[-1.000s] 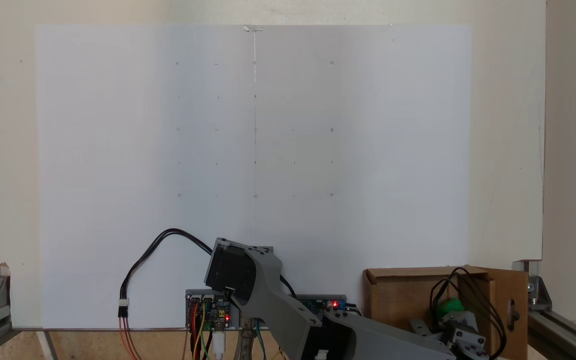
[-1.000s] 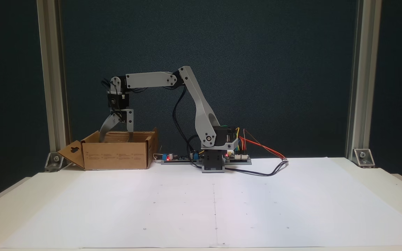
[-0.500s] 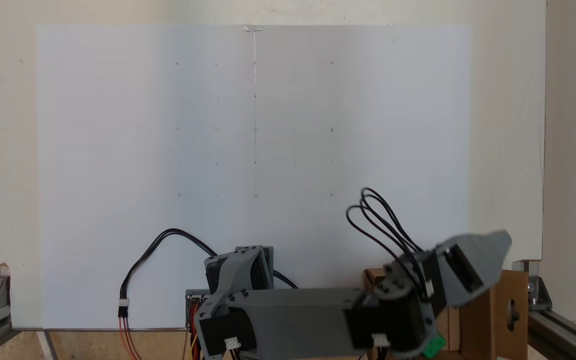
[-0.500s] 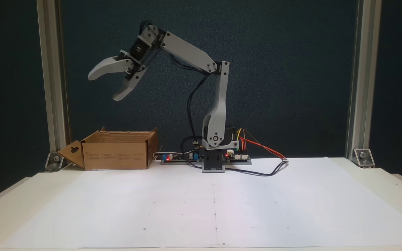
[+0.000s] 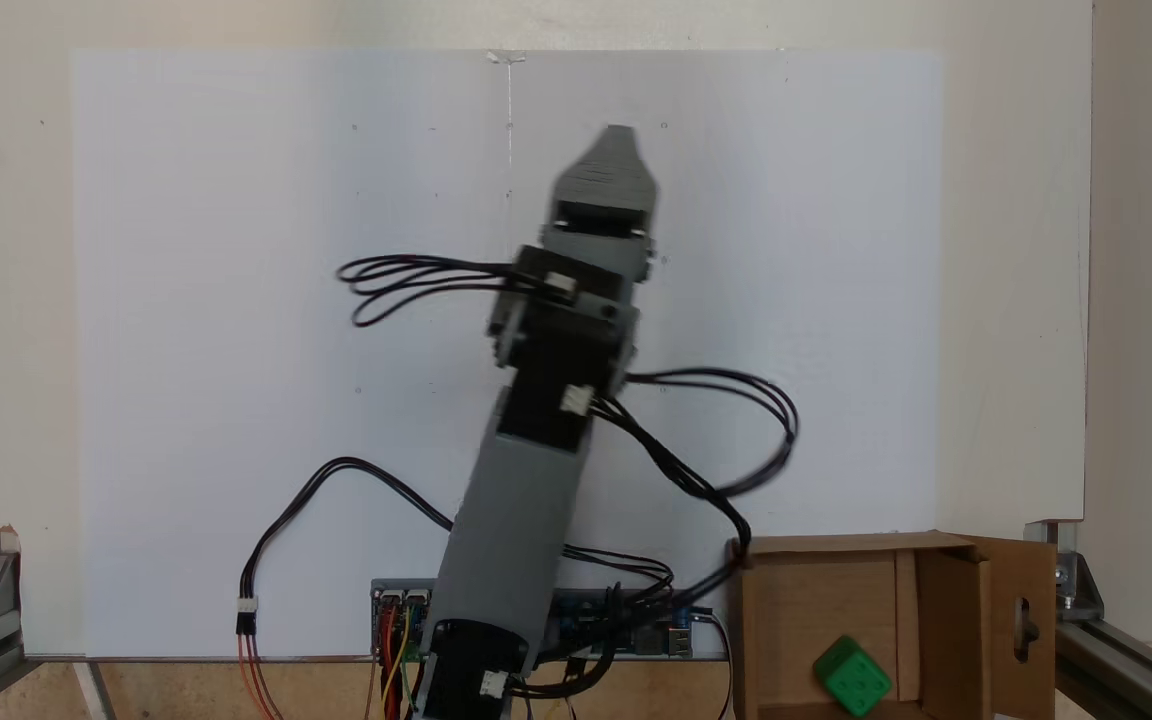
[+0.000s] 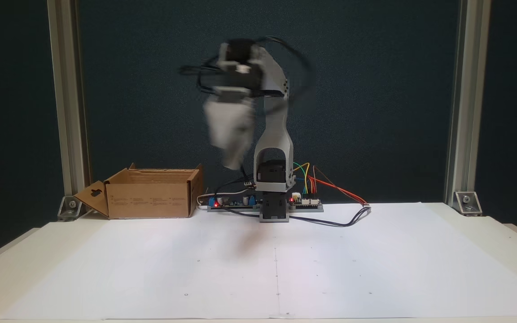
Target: Grasp a green dice and put it in the bin.
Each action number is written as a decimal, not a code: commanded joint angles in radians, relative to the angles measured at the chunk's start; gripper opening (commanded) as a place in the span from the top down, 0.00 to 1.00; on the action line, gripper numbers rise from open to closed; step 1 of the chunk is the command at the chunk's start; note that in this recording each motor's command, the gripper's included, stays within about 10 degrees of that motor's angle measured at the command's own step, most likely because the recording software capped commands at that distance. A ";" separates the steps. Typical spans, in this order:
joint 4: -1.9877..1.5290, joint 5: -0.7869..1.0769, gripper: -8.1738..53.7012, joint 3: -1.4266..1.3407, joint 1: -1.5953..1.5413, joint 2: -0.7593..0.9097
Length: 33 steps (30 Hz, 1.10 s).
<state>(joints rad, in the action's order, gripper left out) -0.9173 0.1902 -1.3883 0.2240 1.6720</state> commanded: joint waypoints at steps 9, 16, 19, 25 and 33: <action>0.537 -0.104 0.14 -0.652 -0.163 0.232; 0.896 -0.106 0.14 -1.037 -0.132 0.281; 1.046 -0.107 0.14 -1.158 -0.130 0.293; 1.343 -0.147 0.16 -1.197 -0.124 0.295; 1.705 -0.147 0.17 -1.249 -0.135 0.331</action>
<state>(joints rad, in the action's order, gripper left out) 0.6642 0.0859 -2.6553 0.0890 1.9727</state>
